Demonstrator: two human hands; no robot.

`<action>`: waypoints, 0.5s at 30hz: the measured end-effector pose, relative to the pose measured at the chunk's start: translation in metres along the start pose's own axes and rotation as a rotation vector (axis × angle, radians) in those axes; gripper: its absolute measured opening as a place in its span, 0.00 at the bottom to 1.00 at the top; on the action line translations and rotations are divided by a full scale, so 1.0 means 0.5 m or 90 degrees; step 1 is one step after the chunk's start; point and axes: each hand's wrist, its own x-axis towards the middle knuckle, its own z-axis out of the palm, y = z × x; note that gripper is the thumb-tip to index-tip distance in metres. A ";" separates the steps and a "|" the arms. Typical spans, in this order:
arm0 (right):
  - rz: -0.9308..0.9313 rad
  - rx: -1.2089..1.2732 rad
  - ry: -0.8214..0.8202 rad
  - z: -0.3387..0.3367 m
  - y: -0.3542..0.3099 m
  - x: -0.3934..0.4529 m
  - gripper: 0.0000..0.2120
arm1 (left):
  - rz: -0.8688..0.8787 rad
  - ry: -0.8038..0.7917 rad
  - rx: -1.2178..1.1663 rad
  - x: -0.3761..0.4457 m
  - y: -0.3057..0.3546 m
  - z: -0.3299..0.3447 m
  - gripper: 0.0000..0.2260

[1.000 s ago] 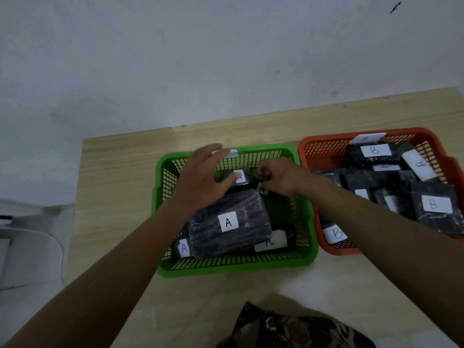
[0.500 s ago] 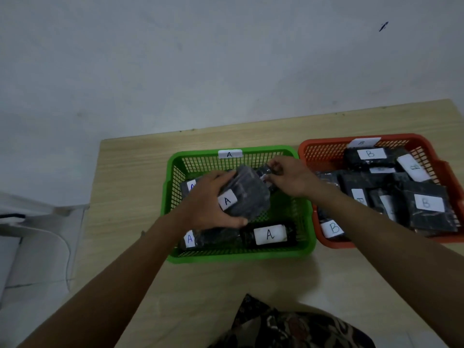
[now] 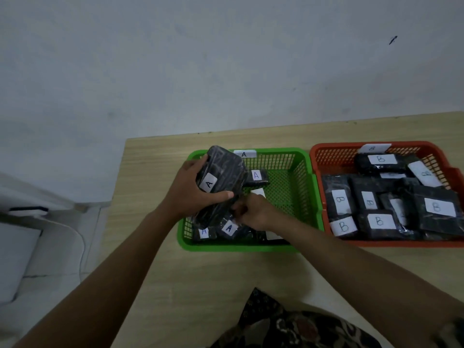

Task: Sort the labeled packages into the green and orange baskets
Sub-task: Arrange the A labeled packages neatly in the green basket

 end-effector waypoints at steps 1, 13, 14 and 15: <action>0.000 -0.020 0.007 0.007 0.004 -0.001 0.09 | -0.005 0.000 0.003 -0.004 -0.001 0.003 0.54; 0.133 -0.290 -0.136 -0.100 0.116 -0.091 0.26 | 0.005 -0.033 0.009 0.019 0.036 0.048 0.56; 0.122 -0.294 -0.128 -0.101 0.117 -0.093 0.25 | 0.005 -0.036 0.004 0.021 0.040 0.054 0.56; 0.103 -0.297 -0.110 -0.102 0.116 -0.094 0.24 | 0.006 -0.037 -0.001 0.022 0.045 0.059 0.56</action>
